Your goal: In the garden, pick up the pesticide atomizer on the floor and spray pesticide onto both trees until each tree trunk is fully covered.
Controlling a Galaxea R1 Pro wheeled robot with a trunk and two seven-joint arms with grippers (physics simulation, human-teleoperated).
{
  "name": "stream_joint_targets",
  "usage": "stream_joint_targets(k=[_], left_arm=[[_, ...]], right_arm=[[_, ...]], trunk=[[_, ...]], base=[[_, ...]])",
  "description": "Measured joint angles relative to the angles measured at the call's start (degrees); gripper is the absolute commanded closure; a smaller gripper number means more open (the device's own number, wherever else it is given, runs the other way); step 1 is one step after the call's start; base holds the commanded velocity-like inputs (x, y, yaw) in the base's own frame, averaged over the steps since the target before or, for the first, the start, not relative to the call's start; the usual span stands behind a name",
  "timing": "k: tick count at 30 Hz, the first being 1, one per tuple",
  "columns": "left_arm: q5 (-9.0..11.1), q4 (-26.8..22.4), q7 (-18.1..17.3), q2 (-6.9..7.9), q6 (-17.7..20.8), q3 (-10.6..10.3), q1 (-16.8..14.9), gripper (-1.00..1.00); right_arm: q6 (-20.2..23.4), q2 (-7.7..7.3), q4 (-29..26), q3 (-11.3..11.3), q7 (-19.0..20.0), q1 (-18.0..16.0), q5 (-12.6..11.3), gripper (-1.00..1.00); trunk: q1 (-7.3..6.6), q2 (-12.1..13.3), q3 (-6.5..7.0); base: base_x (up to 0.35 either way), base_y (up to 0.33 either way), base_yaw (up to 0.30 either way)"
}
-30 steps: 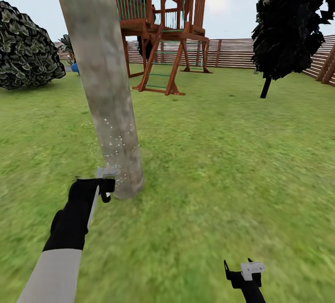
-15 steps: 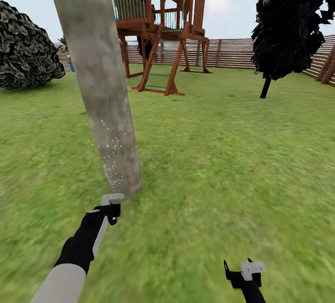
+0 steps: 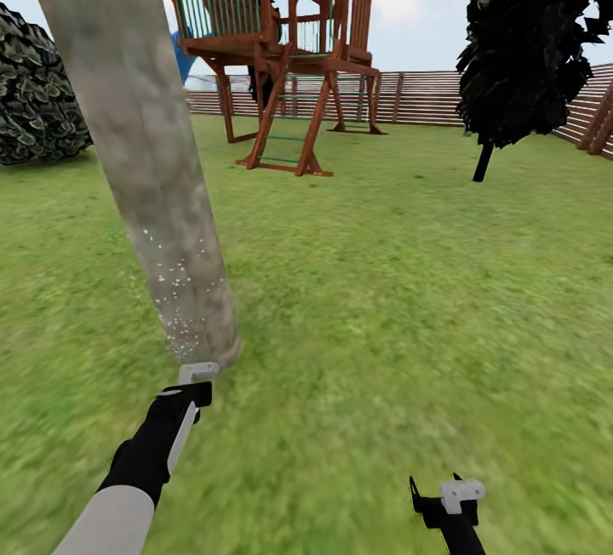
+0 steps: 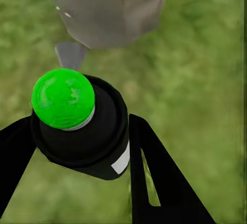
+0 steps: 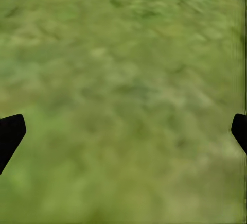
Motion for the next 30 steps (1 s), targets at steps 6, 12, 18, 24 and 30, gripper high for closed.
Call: stream_joint_targets(k=[6,12,18,24,30], left_arm=[[0.06,-0.02,0.06,-0.12,-0.09,-0.1,0.0,1.0],[-0.03,0.0,0.06,-0.13,-0.1,-0.1,0.0,1.0],[-0.14,0.01,0.14,-0.13,-0.09,-0.1,0.0,1.0],[-0.08,0.09,3.1,-0.04,-0.09,0.07,0.0,1.0],[-0.1,0.09,3.23,-0.04,-0.03,0.07,0.0,1.0]], right_arm=[[0.0,0.02,0.0,0.0,0.0,0.0,0.0,-1.0],[0.0,0.02,0.0,0.02,0.0,0.0,0.0,-1.0],[0.0,0.01,0.0,0.01,-0.02,0.0,0.0,-1.0],[0.0,0.02,0.0,-0.03,-0.09,0.0,0.0,-1.0],[0.0,0.02,0.0,-0.01,-0.09,0.0,0.0,-1.0]], trunk=[[0.0,0.0,0.0],[0.0,0.0,0.0],[0.0,0.0,0.0],[0.0,0.0,0.0],[0.0,0.0,0.0]], base=[[0.021,-0.274,0.156],[0.003,-0.276,0.267],[0.094,-0.276,0.039],[0.114,-0.276,0.225],[0.114,-0.276,0.277]])
